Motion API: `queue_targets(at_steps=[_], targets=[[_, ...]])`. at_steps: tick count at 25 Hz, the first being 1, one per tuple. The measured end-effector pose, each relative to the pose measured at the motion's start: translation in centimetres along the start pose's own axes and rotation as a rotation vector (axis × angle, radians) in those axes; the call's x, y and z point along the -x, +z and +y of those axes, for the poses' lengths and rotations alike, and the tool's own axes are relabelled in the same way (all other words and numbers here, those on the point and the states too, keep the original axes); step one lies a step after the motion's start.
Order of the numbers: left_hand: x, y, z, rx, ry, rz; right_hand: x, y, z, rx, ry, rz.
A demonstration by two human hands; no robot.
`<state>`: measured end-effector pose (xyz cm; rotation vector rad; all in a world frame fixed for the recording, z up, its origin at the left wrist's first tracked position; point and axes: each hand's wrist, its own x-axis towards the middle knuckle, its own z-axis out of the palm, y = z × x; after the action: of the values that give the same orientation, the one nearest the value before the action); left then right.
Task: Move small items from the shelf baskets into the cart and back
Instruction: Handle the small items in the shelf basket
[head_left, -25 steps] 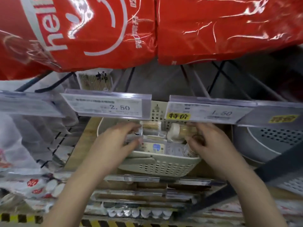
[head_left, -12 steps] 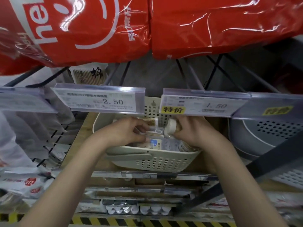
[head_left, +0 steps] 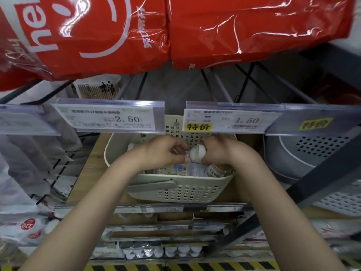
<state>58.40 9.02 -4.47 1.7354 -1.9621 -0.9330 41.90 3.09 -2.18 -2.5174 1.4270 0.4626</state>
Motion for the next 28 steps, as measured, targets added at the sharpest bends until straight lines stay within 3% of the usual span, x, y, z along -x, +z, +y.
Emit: queue_targets(at_steps=[5,12,16,19,23,28], targets=[[-0.5,0.9,0.6,-0.003,0.036,-0.022,-0.3,-0.3,0.3,-0.118,-0.022,-0.088],[-0.4,1.0,0.5,-0.049,0.028,-0.026,-0.2,1.4,0.6,-0.414,-0.054,0.349],[-0.3,1.2,1.0,-0.051,0.027,-0.053,0.6,1.7,0.4,-0.75,-0.088,0.56],[-0.8,1.6,2.4,-0.068,0.077,-0.091,2.3,1.4,1.0,-0.791,-0.055,0.677],[-1.8,2.8,4.5,-0.12,0.184,-0.158,5.1,1.2,2.5,-0.981,-0.099,0.755],[-2.2,3.6,5.2,-0.111,0.243,-0.179,6.1,2.4,3.5,-1.033,-0.122,0.786]])
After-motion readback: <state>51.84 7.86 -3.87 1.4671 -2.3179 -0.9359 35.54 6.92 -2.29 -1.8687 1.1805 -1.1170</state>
